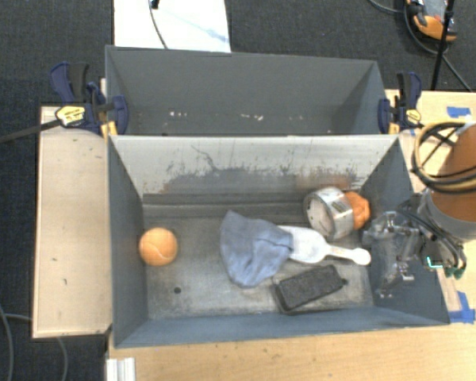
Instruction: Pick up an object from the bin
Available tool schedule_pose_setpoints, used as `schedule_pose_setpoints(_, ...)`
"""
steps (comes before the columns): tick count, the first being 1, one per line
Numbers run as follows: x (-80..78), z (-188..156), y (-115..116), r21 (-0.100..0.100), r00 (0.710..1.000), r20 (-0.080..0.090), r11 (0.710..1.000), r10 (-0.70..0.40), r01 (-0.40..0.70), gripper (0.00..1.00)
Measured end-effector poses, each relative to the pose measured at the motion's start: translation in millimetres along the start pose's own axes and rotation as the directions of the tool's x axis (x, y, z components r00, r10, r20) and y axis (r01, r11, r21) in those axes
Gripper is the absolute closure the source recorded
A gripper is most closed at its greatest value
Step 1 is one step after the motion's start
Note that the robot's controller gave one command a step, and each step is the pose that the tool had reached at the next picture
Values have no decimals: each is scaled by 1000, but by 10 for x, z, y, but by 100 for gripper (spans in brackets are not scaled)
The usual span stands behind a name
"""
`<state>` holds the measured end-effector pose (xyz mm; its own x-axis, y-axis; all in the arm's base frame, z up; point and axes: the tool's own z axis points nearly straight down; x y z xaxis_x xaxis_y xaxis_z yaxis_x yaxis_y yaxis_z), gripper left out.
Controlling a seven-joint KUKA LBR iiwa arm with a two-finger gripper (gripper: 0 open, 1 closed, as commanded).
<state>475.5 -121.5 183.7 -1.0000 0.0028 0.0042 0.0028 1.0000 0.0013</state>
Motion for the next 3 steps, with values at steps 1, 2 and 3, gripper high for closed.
schedule_pose_setpoints(1,-18,-31,2,2,1000,7,1000,-5,5,0)
schedule_pose_setpoints(2,-99,553,11,3,1000,13,1000,-16,16,0)
schedule_pose_setpoints(3,-239,1050,172,2,989,34,989,146,-146,100)
